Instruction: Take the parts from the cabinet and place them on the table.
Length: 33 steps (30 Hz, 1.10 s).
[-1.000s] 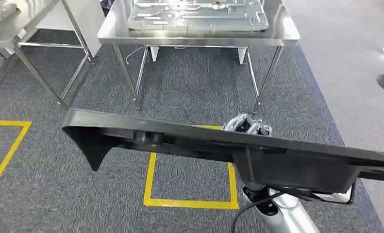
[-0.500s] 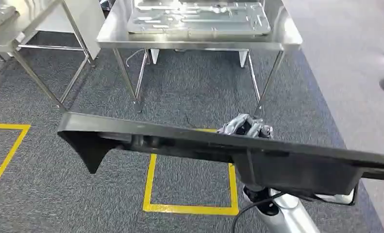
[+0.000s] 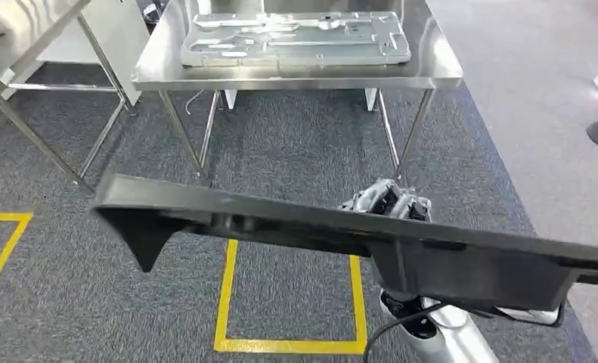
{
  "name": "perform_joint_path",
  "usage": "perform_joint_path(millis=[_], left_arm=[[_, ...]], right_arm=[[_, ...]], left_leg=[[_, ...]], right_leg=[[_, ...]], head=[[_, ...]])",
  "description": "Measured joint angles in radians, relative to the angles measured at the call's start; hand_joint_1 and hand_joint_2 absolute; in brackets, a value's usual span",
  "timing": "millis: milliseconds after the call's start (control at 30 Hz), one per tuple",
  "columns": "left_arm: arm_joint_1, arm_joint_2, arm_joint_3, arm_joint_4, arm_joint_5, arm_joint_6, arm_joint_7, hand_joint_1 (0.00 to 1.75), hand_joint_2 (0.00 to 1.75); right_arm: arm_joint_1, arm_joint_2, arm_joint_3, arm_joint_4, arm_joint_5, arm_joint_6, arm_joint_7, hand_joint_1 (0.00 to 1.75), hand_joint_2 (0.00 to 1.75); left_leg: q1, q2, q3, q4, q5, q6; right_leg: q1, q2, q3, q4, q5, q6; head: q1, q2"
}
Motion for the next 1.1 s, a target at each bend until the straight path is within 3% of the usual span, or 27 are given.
perform_joint_path(millis=[33,67,100,133,200,233,267,300,333,367,400,433,467,500,533,600,667,733,800,833,867,900,933,967,1000,1033,1100], left_arm=[[0.0,0.002,0.0,0.0,0.0,0.0,0.0,0.0,1.75],[0.001,0.004,0.0,-0.001,0.0,0.0,0.0,0.0,1.75],[0.001,0.002,0.0,0.0,0.0,0.0,-0.001,0.0,1.75],[0.002,0.001,0.0,-0.001,0.0,0.0,-0.001,0.0,1.75],[0.0,0.001,0.0,-0.001,0.0,-0.001,-0.001,0.0,1.75],[0.0,0.001,0.0,-0.001,0.0,-0.002,-0.001,0.0,1.75],[0.002,0.001,0.0,-0.001,0.0,-0.002,-0.001,0.0,1.75],[0.003,0.0,0.0,-0.001,0.0,-0.002,-0.001,0.0,1.75],[0.003,0.0,0.0,-0.001,0.0,-0.001,-0.001,0.0,1.75],[0.003,-0.002,0.0,-0.001,0.001,-0.001,-0.001,0.0,1.75],[0.003,-0.003,0.0,-0.001,0.0,-0.001,-0.001,0.0,1.75],[0.005,-0.003,0.0,-0.001,0.0,-0.001,-0.001,0.0,1.75],[0.003,-0.003,0.0,0.0,0.0,-0.001,-0.001,0.0,1.75],[0.0,-0.003,0.0,0.0,0.0,-0.002,-0.001,0.0,1.75],[0.0,-0.003,0.0,-0.001,0.0,-0.002,-0.002,0.0,1.75],[-0.004,-0.003,0.0,-0.001,0.0,-0.002,-0.002,0.0,1.75],[-0.008,-0.003,0.0,-0.001,-0.003,-0.003,-0.003,0.0,1.75],[-0.006,-0.003,0.0,-0.001,-0.005,-0.005,-0.003,0.0,1.75],[0.0,-0.003,0.0,-0.001,-0.005,-0.004,-0.003,0.0,1.75],[0.001,-0.003,0.0,-0.001,-0.005,-0.004,-0.003,0.0,1.75],[0.001,-0.003,0.0,-0.001,-0.006,-0.005,-0.003,0.0,1.75],[0.001,-0.003,0.0,-0.001,-0.006,-0.004,-0.003,0.0,1.75],[0.003,-0.003,0.0,-0.001,-0.006,-0.005,-0.003,0.0,1.75],[0.005,0.0,0.0,-0.001,-0.006,-0.005,-0.003,0.0,1.75],[0.005,0.0,-0.001,-0.001,-0.006,-0.005,-0.003,0.0,1.75],[0.006,0.0,0.0,-0.001,-0.006,-0.005,-0.003,0.0,1.75],[0.003,-0.001,-0.001,-0.001,-0.008,-0.007,-0.005,0.0,1.75]], right_arm=[[0.002,0.0,-0.001,-0.002,0.0,0.0,0.0,1.75,1.75],[0.002,0.0,-0.003,-0.003,0.0,0.0,0.0,1.75,1.75],[0.001,-0.001,-0.005,-0.006,0.0,-0.001,0.0,1.75,1.75],[-0.001,-0.001,-0.006,-0.006,0.0,-0.001,0.0,1.75,1.75],[-0.003,-0.001,-0.006,-0.006,0.001,0.0,0.0,1.75,1.75],[0.001,-0.002,-0.006,-0.006,0.001,0.0,0.0,1.75,1.75],[0.004,-0.002,-0.007,-0.006,0.001,0.0,0.0,1.75,1.75],[0.004,-0.002,-0.007,-0.005,0.0,0.0,0.0,1.75,1.75],[0.004,-0.003,-0.007,-0.005,-0.001,0.0,0.0,1.75,1.75],[0.004,-0.003,-0.007,-0.004,-0.002,0.002,-0.002,1.75,1.75],[0.004,-0.006,-0.008,-0.003,-0.003,0.002,-0.005,1.75,1.75],[0.004,-0.009,-0.008,-0.001,-0.008,0.003,-0.007,1.75,1.75],[0.002,-0.013,-0.008,0.003,-0.013,0.002,-0.01,1.75,1.75],[0.003,-0.013,-0.01,0.005,-0.017,0.001,-0.011,1.75,1.75],[0.001,-0.015,-0.011,0.005,-0.02,0.0,-0.011,1.75,1.75],[-0.008,-0.017,-0.013,0.004,-0.023,-0.002,-0.011,1.75,1.75],[-0.01,-0.018,-0.013,0.004,-0.026,-0.005,-0.011,1.75,1.75],[-0.009,-0.019,-0.013,0.005,-0.027,-0.011,-0.011,1.75,1.75],[-0.008,-0.021,-0.013,0.005,-0.028,-0.013,-0.011,1.75,1.75],[-0.007,-0.021,-0.013,0.005,-0.028,-0.013,-0.012,1.75,1.75],[-0.007,-0.021,-0.013,0.005,-0.028,-0.014,-0.013,1.75,1.75],[-0.007,-0.021,-0.013,0.005,-0.028,-0.015,-0.015,1.75,1.75],[-0.006,-0.021,-0.013,0.005,-0.028,-0.016,-0.016,1.75,1.75],[-0.006,-0.021,-0.013,0.005,-0.027,-0.017,-0.017,1.75,1.75],[-0.001,-0.021,-0.013,0.005,-0.024,-0.018,-0.018,1.75,1.75],[0.002,-0.021,-0.014,0.003,-0.022,-0.018,-0.018,1.75,1.75],[0.01,-0.021,-0.022,-0.012,-0.018,-0.016,-0.019,1.75,1.75]], left_leg=[[-0.002,-0.001,0.003,-0.011,-0.001,0.003],[0.0,-0.001,0.019,-0.029,-0.004,0.008],[0.012,-0.004,0.047,-0.052,-0.003,0.008],[0.011,-0.004,0.066,-0.063,-0.005,0.009],[0.014,-0.005,0.086,-0.072,-0.017,0.012],[0.015,-0.005,0.094,-0.072,-0.026,0.012],[0.016,-0.006,0.104,-0.072,-0.037,0.01],[0.017,-0.006,0.118,-0.072,-0.047,0.008],[0.018,-0.006,0.13,-0.072,-0.056,0.006],[0.02,-0.006,0.152,-0.072,-0.072,0.001],[0.022,-0.006,0.17,-0.071,-0.087,-0.005],[0.021,-0.006,0.175,-0.071,-0.102,-0.012],[0.019,-0.007,0.19,-0.059,-0.114,-0.018],[0.018,-0.005,0.185,-0.062,-0.123,-0.026],[0.019,-0.003,0.2,-0.065,-0.127,-0.034],[0.024,-0.003,0.188,-0.019,-0.111,-0.042],[0.027,-0.004,0.128,0.09,-0.108,-0.047],[0.027,-0.004,0.024,0.226,-0.176,-0.053],[0.026,-0.004,-0.038,0.269,-0.231,-0.054],[0.026,-0.004,-0.044,0.24,-0.221,-0.051],[0.026,-0.004,-0.037,0.186,-0.184,-0.046],[0.024,-0.004,-0.02,0.107,-0.12,-0.039],[0.019,-0.003,-0.004,0.025,-0.03,-0.026],[0.014,-0.007,-0.004,-0.002,0.02,-0.022],[0.011,-0.008,0.0,-0.005,-0.012,-0.019],[0.009,-0.008,0.007,-0.006,0.001,-0.013],[0.013,-0.012,0.027,-0.023,-0.005,-0.002]], right_leg=[[-0.002,0.0,0.012,0.0,0.007,0.004],[-0.001,-0.003,0.011,0.006,0.022,0.015],[0.003,-0.004,0.01,0.021,0.023,0.02],[0.001,-0.007,-0.003,0.06,0.027,0.025],[-0.004,-0.006,-0.096,0.194,-0.005,0.029],[-0.007,-0.007,-0.147,0.253,-0.043,0.031],[-0.011,-0.007,-0.186,0.284,-0.074,0.038],[-0.015,-0.008,-0.208,0.281,-0.081,0.043],[-0.017,-0.009,-0.212,0.255,-0.066,0.045],[-0.021,-0.012,-0.2,0.182,-0.012,0.048],[-0.024,-0.015,-0.182,0.099,0.063,0.054],[-0.028,-0.023,-0.172,0.022,0.165,0.055],[-0.022,-0.028,-0.178,0.016,0.151,0.043],[-0.015,-0.022,-0.175,0.021,0.153,0.03],[-0.017,-0.019,-0.174,0.021,0.149,0.022],[-0.018,-0.012,-0.15,0.017,0.138,0.006],[-0.017,-0.015,-0.126,0.012,0.121,-0.005],[-0.013,-0.014,-0.107,0.012,0.1,-0.011],[-0.01,-0.007,-0.084,0.012,0.081,-0.012],[-0.009,-0.005,-0.069,0.012,0.07,-0.012],[-0.008,-0.005,-0.054,0.012,0.059,-0.011],[-0.006,-0.005,-0.036,0.012,0.046,-0.009],[-0.006,-0.005,-0.027,0.008,0.035,-0.007],[-0.004,-0.005,-0.014,0.013,0.027,-0.004],[-0.004,0.0,-0.013,0.006,0.019,0.006],[-0.005,0.0,-0.009,-0.001,0.016,0.012],[-0.002,-0.003,0.001,0.018,0.027,0.026]], head=[[0.0,0.0],[0.0,0.0],[0.0,0.0],[0.0,0.0],[0.0,0.0],[0.0,0.0],[0.0,0.0],[0.0,0.0],[0.0,0.0],[0.0,0.0],[0.0,0.0],[0.0,0.0],[0.0,0.0],[-0.002,0.0],[0.0,0.0],[-0.001,0.0],[-0.001,0.0],[-0.001,0.0],[-0.001,0.0],[-0.001,0.0],[-0.001,0.0],[-0.001,0.0],[-0.001,0.0],[0.0,0.0],[-0.001,0.0],[-0.001,0.0],[-0.001,0.0]])
